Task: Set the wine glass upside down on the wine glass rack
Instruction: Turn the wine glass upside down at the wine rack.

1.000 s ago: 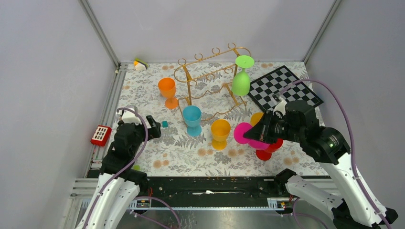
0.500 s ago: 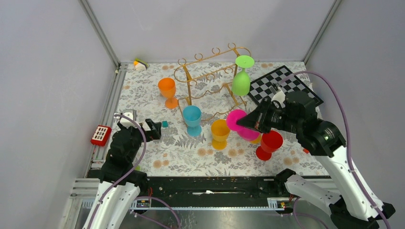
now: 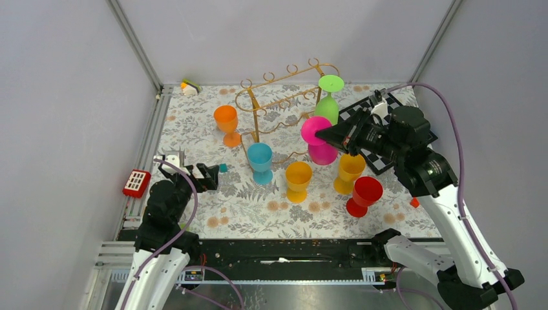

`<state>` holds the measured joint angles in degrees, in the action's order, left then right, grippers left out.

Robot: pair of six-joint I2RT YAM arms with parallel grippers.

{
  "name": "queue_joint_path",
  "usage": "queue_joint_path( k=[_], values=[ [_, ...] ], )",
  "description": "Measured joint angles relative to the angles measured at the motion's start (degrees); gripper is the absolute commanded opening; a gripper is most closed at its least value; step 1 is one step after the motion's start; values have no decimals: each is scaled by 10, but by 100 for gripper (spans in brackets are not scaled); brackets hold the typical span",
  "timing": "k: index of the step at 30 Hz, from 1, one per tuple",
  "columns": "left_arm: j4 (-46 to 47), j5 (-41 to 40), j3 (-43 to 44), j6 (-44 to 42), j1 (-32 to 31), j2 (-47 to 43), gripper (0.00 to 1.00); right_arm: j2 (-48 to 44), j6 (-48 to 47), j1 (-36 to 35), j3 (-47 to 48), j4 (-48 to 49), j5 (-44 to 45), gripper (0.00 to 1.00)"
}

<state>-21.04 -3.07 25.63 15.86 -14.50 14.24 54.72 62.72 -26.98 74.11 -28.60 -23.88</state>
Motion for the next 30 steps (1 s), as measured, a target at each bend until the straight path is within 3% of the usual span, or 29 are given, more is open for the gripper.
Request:
queue_joint_path(
  k=[7, 30],
  values=[
    [2, 8, 0, -7, 0, 0, 99, 4, 55, 36, -52, 88, -28, 0],
    [15, 16, -9, -9, 0, -3, 99, 19, 83, 58, -69, 144, -42, 0]
  ],
)
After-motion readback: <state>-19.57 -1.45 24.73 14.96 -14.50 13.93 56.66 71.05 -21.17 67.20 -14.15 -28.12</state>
